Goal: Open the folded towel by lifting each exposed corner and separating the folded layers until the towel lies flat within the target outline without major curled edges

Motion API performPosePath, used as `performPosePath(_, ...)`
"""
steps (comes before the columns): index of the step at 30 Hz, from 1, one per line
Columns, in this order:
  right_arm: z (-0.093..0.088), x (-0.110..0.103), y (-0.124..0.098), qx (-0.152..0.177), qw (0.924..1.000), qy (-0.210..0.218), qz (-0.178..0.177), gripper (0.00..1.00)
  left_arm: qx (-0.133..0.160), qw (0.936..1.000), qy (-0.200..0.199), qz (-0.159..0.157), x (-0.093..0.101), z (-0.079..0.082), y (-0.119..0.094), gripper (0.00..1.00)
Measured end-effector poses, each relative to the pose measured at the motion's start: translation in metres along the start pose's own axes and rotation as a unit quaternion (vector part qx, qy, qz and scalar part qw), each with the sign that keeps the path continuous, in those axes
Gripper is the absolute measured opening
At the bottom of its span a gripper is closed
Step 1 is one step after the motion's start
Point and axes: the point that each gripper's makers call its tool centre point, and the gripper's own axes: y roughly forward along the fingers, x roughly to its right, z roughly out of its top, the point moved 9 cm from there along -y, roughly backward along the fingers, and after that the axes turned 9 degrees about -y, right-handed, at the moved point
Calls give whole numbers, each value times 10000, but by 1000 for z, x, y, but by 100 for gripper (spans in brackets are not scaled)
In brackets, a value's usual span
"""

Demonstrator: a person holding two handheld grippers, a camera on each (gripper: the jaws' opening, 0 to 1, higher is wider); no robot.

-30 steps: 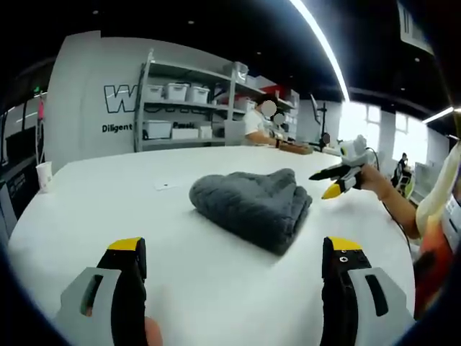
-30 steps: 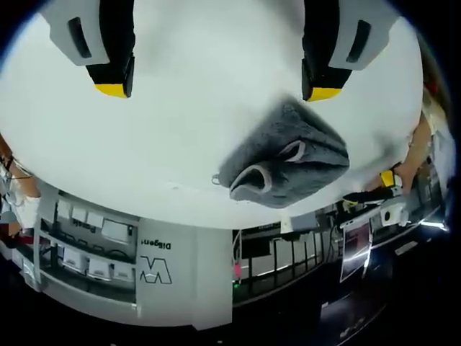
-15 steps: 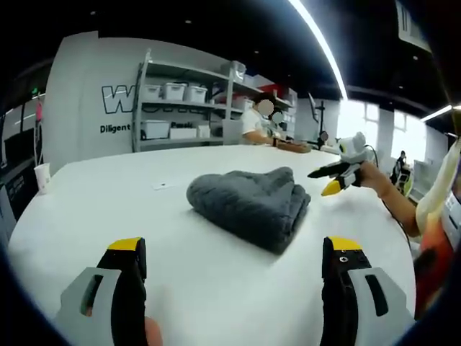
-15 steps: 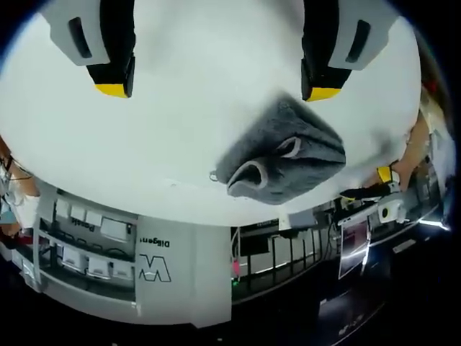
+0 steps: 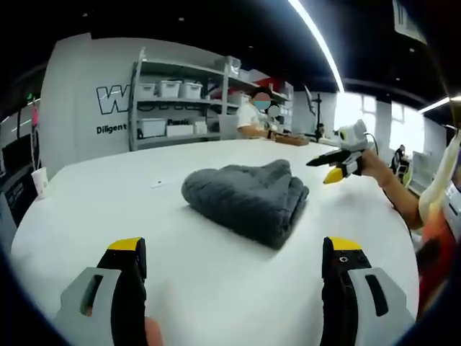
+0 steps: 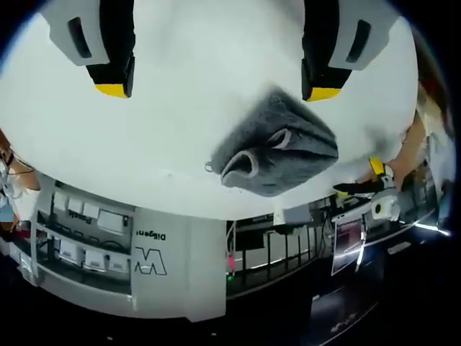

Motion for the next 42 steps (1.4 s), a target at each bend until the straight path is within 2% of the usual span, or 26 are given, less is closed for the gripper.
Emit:
performPosePath(6, 6, -8, -4, 155, 9998, -21, 113, 99, -10, 10000, -14, -36, 0, 0, 0, 99)
performPosePath(12, 10, -10, -9, 265, 9995, -30, 194, 99, 108, 9995, -296, -92, 1, 3, 3, 99)
performPosePath(13, 10, -10, -9, 278, 9994, -23, 195, 99, 62, 9996, -271, -78, 3, 4, 5, 99)
performPosePath(14, 10, -11, -10, 286, 9994, -4, 200, 99, -122, 9999, -33, -64, 6, 6, 5, 100)
performPosePath(16, 10, -11, -11, 307, 9993, 21, 204, 99, -116, 9999, 12, -37, 8, 8, 5, 100)
performPosePath(24, 12, -14, -16, 415, 9988, 60, 250, 99, 112, 9997, 0, -201, 36, 51, 24, 99)
performPosePath(27, 12, -13, -15, 427, 9987, 59, 264, 99, 124, 9995, 30, -277, 42, 58, 33, 97)
performPosePath(36, 11, -12, -18, 296, 9994, -66, 146, 99, -149, 9978, 245, -605, 74, 73, 63, 97)
performPosePath(42, 12, -8, -20, 497, 9985, 130, 170, 99, 42, 9976, 237, -648, 87, 91, 81, 91)
